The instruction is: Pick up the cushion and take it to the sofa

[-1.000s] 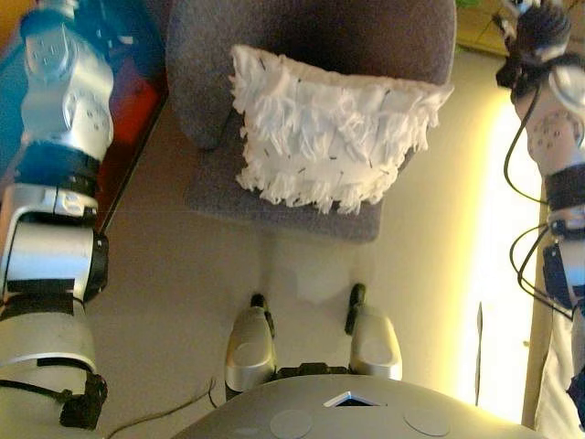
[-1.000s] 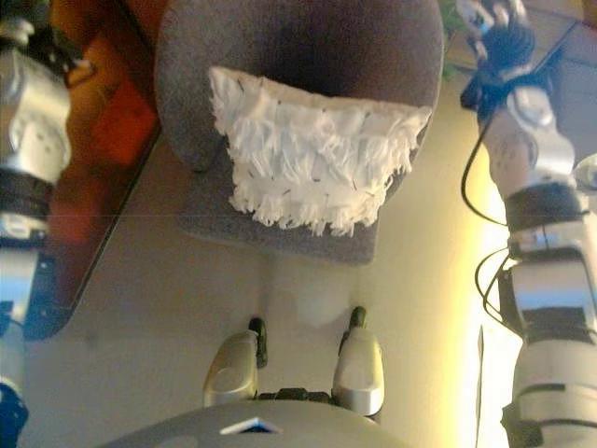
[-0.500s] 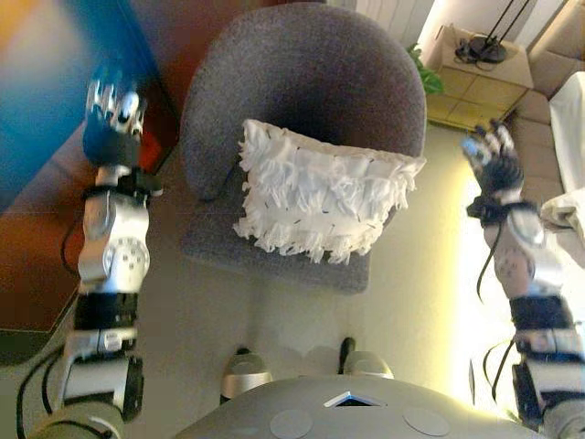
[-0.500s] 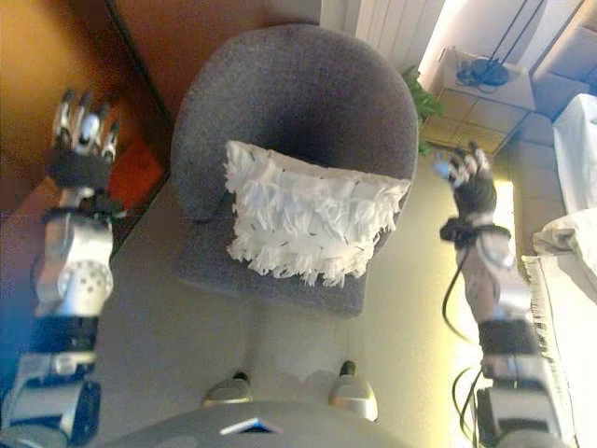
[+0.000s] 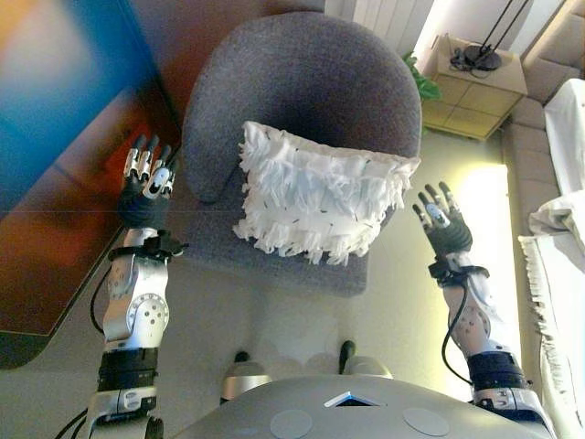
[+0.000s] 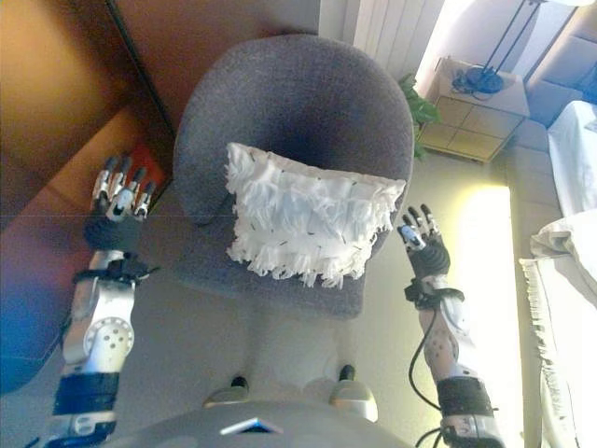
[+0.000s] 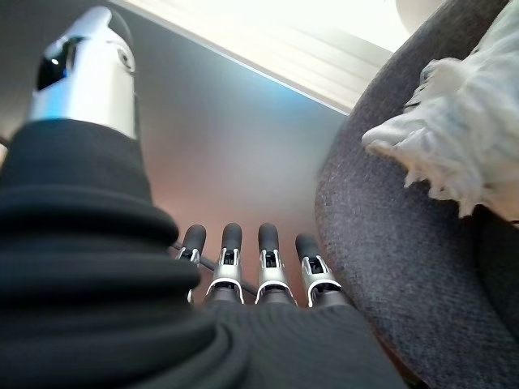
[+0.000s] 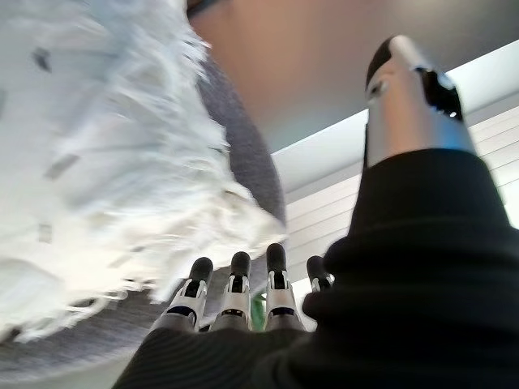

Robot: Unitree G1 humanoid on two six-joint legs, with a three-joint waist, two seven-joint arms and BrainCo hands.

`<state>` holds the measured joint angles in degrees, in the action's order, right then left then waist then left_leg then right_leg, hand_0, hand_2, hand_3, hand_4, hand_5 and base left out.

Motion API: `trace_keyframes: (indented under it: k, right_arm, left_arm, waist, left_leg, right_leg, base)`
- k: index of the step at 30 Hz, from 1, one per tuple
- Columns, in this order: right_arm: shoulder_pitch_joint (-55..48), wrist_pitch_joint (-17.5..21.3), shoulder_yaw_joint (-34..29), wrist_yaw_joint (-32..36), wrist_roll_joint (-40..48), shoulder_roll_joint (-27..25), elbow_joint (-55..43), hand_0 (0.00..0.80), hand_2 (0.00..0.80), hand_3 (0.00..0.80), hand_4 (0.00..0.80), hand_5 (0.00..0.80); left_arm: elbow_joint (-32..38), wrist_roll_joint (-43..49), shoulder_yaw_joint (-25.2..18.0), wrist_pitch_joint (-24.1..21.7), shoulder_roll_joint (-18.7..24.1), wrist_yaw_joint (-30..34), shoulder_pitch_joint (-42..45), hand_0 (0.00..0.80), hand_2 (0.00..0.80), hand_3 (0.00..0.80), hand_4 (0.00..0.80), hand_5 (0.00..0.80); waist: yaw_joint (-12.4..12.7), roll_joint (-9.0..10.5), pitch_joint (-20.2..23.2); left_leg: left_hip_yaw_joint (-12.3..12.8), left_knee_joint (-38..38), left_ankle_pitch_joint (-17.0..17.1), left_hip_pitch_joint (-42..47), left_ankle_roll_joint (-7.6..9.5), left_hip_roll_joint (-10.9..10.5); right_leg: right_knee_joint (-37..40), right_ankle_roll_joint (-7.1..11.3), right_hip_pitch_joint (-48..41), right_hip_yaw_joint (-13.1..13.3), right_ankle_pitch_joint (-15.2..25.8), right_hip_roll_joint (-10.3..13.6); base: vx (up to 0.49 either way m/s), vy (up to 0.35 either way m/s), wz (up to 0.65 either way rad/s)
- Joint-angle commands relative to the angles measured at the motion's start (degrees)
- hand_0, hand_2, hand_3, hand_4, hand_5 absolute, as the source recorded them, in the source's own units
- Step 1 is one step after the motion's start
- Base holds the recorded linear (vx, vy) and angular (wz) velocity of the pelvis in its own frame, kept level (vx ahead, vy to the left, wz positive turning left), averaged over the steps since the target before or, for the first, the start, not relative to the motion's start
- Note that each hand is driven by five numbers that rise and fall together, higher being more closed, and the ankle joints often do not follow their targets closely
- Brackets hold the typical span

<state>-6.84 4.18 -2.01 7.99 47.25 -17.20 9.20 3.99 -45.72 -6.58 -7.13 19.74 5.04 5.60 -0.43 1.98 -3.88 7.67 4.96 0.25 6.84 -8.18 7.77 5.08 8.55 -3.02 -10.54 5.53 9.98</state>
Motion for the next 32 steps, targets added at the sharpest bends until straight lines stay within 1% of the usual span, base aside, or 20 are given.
trace_keyframes:
  k: [1,4,7,10,14,17,23,32]
  right_arm:
    - [0.9,4.7,-0.1,4.4,9.1,1.1,-1.7,0.000,0.000,0.000,0.000,0.000]
    - [0.8,6.3,0.9,5.8,14.9,3.7,-0.3,0.000,0.000,0.000,0.000,0.000]
    - [0.2,8.1,1.9,6.7,15.6,4.9,-0.5,0.000,0.000,0.000,0.000,0.000]
    - [0.4,8.2,2.9,6.1,14.9,4.8,-0.7,0.000,0.000,0.000,0.000,0.000]
    - [0.8,8.4,3.5,5.8,16.0,4.3,-0.5,0.000,0.000,0.000,0.000,0.000]
    - [0.5,7.7,3.7,6.4,16.8,4.8,0.2,0.000,0.000,0.000,0.000,0.000]
    - [-0.4,6.7,4.8,6.9,15.8,5.3,0.4,0.000,0.000,0.000,0.000,0.000]
    - [-0.5,7.2,5.3,7.2,16.1,5.0,-0.4,0.000,0.000,0.000,0.000,0.000]
  left_arm:
    - [2.5,0.0,3.7,-3.8,2.2,2.6,-0.2,0.000,0.000,0.000,0.000,0.000]
    - [1.1,-2.1,5.4,-4.2,1.2,2.7,0.7,0.000,0.000,0.000,0.000,0.000]
    - [1.4,-4.2,6.4,-4.9,0.4,3.4,1.5,0.000,0.000,0.000,0.000,0.000]
    - [2.0,-4.2,7.7,-5.0,0.4,3.1,1.5,0.000,0.000,0.000,0.000,0.000]
    - [2.1,-4.5,8.9,-4.7,1.0,2.8,0.8,0.000,0.000,0.000,0.000,0.000]
    - [1.6,-6.1,8.7,-3.4,0.8,3.3,0.7,0.000,0.000,0.000,0.000,0.000]
    - [1.0,-5.1,9.2,-3.0,0.1,3.6,1.4,0.000,0.000,0.000,0.000,0.000]
    - [1.6,-4.2,9.3,-2.3,0.3,4.0,1.7,0.000,0.000,0.000,0.000,0.000]
  waist:
    - [0.8,-0.77,0.8]
    - [0.9,-0.88,0.4]
    - [1.1,-0.91,0.2]
    - [1.1,-0.85,0.1]
    - [1.1,-0.79,0.1]
    - [1.0,-0.79,0.2]
    - [0.9,-0.76,-0.1]
    - [1.1,-0.71,-0.4]
  left_leg:
    - [0.8,-0.2,2.3,-6.2,2.34,-1.1]
    - [0.7,-0.1,2.3,-6.3,2.53,-1.1]
    - [0.6,0.0,2.2,-6.3,2.69,-1.3]
    - [0.6,0.0,2.2,-6.4,2.65,-1.2]
    - [0.7,0.0,2.2,-6.5,2.58,-1.2]
    - [0.7,0.0,2.0,-6.6,2.61,-1.2]
    - [0.7,0.0,1.9,-6.5,2.87,-1.4]
    - [0.5,0.0,1.8,-6.6,2.87,-1.4]
  right_leg:
    - [-1.5,1.89,0.9,-2.1,-2.2,0.7]
    - [-1.3,1.73,0.9,-2.0,-2.2,0.5]
    - [-0.9,1.71,0.7,-1.9,-2.1,0.5]
    - [-0.7,1.81,0.7,-1.9,-2.0,0.5]
    - [-0.7,1.83,0.8,-1.9,-2.0,0.5]
    - [-0.7,1.87,0.8,-1.9,-2.1,0.6]
    - [-0.6,1.80,0.9,-1.4,-2.0,0.6]
    - [-0.5,1.84,0.7,-1.4,-2.1,0.7]
  base:
    - [-0.075,-0.002,-0.01]
    - [-0.062,0.000,-0.01]
    - [-0.030,0.001,0.00]
    - [-0.024,-0.001,0.01]
    - [-0.008,0.000,0.00]
    - [0.000,0.000,0.00]
    - [0.000,0.000,0.00]
    - [0.000,0.000,0.00]
